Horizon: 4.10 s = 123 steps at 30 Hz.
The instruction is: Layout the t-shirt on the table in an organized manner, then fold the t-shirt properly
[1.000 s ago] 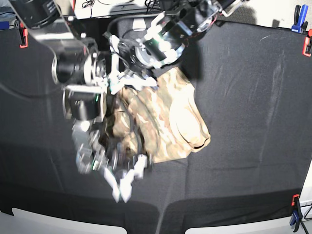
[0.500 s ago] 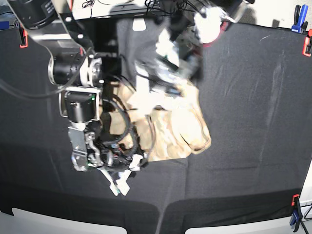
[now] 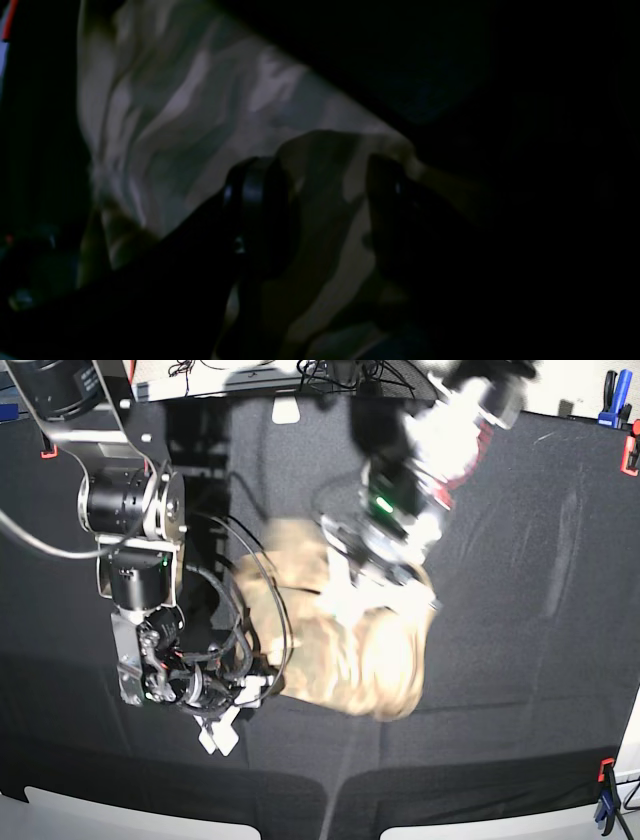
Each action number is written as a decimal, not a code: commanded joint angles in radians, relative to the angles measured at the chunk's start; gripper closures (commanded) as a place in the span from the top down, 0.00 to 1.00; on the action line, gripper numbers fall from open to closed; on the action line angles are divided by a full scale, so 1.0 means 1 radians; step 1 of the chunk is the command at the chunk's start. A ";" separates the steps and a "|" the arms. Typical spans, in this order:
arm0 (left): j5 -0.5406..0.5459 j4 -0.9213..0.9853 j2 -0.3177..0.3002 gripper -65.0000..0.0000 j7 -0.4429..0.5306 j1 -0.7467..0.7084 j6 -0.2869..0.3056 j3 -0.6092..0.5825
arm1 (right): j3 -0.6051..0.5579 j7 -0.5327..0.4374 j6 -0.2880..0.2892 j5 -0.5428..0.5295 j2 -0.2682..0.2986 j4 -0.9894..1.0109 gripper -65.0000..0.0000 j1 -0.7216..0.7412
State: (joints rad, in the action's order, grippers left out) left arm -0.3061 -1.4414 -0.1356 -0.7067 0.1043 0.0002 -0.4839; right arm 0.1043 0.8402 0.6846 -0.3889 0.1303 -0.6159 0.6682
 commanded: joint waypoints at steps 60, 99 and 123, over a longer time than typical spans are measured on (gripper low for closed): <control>0.260 -0.011 -0.248 0.46 -0.068 0.169 -0.019 0.006 | -0.040 0.061 0.014 0.033 0.028 -0.603 0.38 -0.386; 0.404 -0.124 -0.402 0.46 -0.244 0.261 -0.095 0.006 | 0.173 0.178 0.014 -0.114 -0.126 -1.227 0.38 -0.572; 0.866 -0.675 -0.402 0.46 -0.247 -0.388 0.184 0.811 | 0.440 0.292 0.014 -0.354 0.180 -1.316 0.38 -0.921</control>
State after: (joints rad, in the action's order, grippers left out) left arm 0.5529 -2.0964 -0.5243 -0.9741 -0.2920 0.1791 0.3206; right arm 0.5404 1.1549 0.6903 -0.7109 0.3008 -1.9110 -0.2638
